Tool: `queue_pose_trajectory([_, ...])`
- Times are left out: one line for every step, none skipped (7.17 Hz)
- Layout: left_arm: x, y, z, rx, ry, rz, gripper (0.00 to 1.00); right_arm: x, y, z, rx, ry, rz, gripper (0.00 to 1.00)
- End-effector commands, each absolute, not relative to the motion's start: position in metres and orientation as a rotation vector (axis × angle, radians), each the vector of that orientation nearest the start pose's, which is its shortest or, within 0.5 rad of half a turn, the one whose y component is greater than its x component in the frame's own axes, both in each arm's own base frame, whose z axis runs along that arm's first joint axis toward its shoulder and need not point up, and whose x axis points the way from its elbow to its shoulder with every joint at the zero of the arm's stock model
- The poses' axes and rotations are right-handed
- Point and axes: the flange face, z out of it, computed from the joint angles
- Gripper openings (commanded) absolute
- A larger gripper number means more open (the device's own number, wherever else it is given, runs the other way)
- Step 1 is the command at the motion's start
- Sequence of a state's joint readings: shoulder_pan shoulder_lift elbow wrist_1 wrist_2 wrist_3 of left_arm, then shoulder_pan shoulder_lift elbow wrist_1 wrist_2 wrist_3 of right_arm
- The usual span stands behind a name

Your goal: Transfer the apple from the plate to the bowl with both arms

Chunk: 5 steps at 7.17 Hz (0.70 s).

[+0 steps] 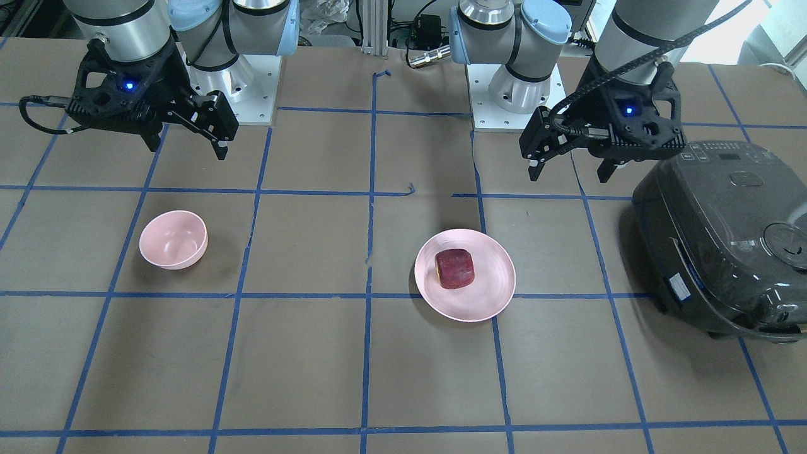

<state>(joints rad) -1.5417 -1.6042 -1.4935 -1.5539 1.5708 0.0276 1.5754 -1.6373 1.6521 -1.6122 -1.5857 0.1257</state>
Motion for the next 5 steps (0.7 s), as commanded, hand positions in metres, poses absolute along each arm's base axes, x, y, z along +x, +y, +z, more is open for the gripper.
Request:
queue_pose_trajectory([-0.117,-0.523,0.497,-0.005,3.146,-0.063,1.00,0.131,-0.468,0.480,0.199,3.154,-0.034,1.00])
queue_pose_trajectory([-0.117,-0.537,0.459,-0.024,3.157,0.020,1.00,0.124,-0.471,0.480,0.211,3.180,-0.043,1.00])
queue_pose_trajectory([-0.120,-0.558,0.421,-0.131,3.157,-0.079,1.00,0.114,-0.478,0.473,0.219,3.193,-0.024,1.00])
queue_pose_trajectory([-0.137,-0.550,0.386,-0.167,3.154,-0.004,1.00,0.096,-0.490,0.461,0.259,3.191,0.018,1.00])
queue_pose_trajectory([-0.160,-0.551,0.366,-0.119,3.159,-0.014,1.00,0.066,-0.503,0.446,0.192,3.190,0.081,1.00])
